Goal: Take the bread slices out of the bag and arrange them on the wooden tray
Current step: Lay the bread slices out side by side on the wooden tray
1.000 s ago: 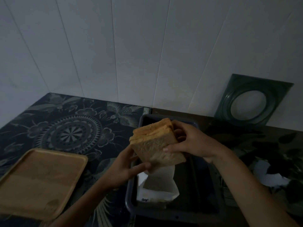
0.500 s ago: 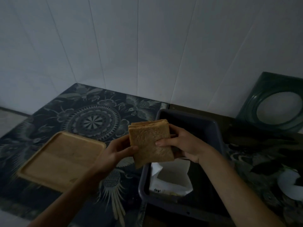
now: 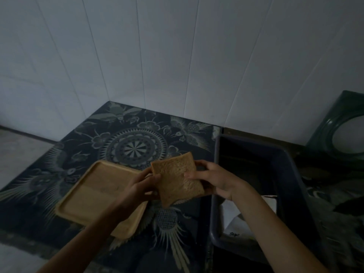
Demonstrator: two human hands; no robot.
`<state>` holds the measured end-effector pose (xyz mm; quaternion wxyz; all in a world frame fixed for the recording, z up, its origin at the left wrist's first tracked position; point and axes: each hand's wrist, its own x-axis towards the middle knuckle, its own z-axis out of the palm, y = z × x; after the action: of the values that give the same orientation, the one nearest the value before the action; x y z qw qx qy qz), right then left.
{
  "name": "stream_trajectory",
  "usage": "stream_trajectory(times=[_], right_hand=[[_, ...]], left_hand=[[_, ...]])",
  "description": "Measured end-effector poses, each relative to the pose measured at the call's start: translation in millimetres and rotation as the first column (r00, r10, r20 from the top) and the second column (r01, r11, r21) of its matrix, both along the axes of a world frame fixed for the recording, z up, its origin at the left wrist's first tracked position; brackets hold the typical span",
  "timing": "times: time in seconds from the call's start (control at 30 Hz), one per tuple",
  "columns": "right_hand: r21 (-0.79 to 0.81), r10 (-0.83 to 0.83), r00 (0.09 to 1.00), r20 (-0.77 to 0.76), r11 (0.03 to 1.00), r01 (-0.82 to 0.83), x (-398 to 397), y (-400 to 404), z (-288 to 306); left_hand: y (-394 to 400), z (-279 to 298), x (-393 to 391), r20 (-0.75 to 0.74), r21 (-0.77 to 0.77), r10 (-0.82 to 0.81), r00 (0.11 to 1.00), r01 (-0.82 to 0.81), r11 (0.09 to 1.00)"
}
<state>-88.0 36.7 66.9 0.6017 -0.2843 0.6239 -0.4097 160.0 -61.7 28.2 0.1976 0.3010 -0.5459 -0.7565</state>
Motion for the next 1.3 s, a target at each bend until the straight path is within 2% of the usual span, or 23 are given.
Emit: stream_trajectory(times=[0.4, 0.6, 0.83, 0.93, 1.13, 1.3], right_hand=[[0.097, -0.033, 0.996, 0.083, 0.995, 0.025, 83.6, -52.7, -49.0], [0.113, -0.08, 0.976, 0.203, 0.992, 0.058, 104.9, -64.5, -81.6], [0.205, -0.067, 0.985, 0.16, 0.978, 0.033, 118.3, -73.1, -109.1], [0.224, -0.025, 0.996, 0.09, 0.975, 0.004, 121.8, -80.4, -118.5], [0.269, 0.037, 0.996, 0.08, 0.961, -0.057, 130.2, -96.8, -150.8], [0.323, 0.096, 0.994, 0.06, 0.94, -0.11, 130.9, -108.5, -174.3]], left_hand=[[-81.9, -40.1, 83.4, 0.118, 0.033, -0.051, 0.992, 0.048, 0.998], [-106.6, -62.2, 113.3, 0.176, 0.074, -0.081, 0.981, 0.069, 0.995], [-110.2, -95.2, 133.4, 0.267, 0.205, -0.121, 0.956, 0.066, 0.977], [-106.3, -112.2, 137.2, 0.31, 0.237, -0.077, 0.948, 0.002, 0.971], [-96.3, -138.1, 149.0, 0.368, 0.293, -0.012, 0.93, -0.103, 0.95], [-86.8, -149.4, 157.5, 0.425, 0.293, -0.07, 0.903, -0.065, 0.954]])
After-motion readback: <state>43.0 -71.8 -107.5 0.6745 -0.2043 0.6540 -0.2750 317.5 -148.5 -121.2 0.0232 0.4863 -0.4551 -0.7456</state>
